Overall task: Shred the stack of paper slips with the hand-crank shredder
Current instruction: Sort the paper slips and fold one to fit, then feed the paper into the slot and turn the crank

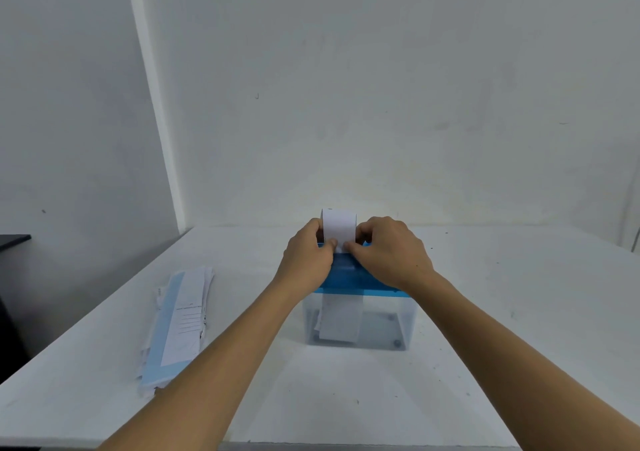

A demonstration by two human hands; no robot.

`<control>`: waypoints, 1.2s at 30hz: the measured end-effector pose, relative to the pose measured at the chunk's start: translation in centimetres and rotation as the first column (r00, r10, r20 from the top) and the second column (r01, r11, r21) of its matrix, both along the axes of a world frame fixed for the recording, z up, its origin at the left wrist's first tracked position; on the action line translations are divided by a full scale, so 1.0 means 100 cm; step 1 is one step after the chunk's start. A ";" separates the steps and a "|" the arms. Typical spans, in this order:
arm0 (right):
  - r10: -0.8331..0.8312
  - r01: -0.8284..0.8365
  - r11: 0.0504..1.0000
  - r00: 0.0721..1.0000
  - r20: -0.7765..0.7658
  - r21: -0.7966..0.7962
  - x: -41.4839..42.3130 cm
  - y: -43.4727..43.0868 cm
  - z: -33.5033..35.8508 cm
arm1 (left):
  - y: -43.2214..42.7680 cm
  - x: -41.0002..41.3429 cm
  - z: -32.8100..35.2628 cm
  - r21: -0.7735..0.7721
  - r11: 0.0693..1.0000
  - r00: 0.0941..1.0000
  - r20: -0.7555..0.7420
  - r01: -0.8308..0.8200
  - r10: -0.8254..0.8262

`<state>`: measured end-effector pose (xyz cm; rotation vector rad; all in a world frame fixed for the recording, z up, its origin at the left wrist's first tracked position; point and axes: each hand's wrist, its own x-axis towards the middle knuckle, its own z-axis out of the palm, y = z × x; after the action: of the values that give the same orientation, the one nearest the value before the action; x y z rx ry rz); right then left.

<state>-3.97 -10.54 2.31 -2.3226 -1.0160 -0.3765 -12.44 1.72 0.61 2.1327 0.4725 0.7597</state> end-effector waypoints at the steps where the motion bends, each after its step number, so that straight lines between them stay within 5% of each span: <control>1: 0.009 -0.009 1.000 1.000 -0.004 -0.003 0.000 -0.001 0.001 | 0.000 0.001 -0.002 0.012 1.000 1.000 -0.006 -0.011 0.011; 5: -0.027 0.030 0.999 0.994 0.101 -0.020 -0.005 -0.018 0.001 | -0.002 0.002 -0.003 0.026 1.000 1.000 -0.021 -0.017 0.018; 10: 0.006 0.044 0.953 0.987 -0.163 0.301 0.000 -0.078 -0.030 | 0.000 0.004 -0.005 -0.002 0.999 0.999 -0.031 -0.032 0.032; 14: 0.021 0.001 0.995 0.978 -0.207 0.105 0.006 -0.106 -0.071 | 0.001 0.004 -0.007 -0.010 1.000 0.999 -0.038 -0.015 0.014; 18: -0.033 0.025 0.996 0.995 -0.096 -0.082 0.010 -0.110 -0.079 | 0.002 0.005 -0.006 -0.004 1.000 0.999 -0.040 -0.010 0.010; 32: -0.022 0.004 0.985 0.994 -0.103 -0.172 0.000 -0.100 -0.090 | 0.001 0.006 -0.011 0.138 0.988 0.996 -0.055 -0.064 0.073; 36: -0.031 0.014 0.985 0.995 -0.094 -0.173 -0.002 -0.103 -0.086 | -0.001 0.000 -0.016 0.057 0.998 1.000 -0.008 -0.004 0.004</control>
<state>-4.18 -20.88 -6.32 -2.4820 -1.0112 -0.1894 -12.44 1.63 -1.04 2.1889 0.4649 0.7751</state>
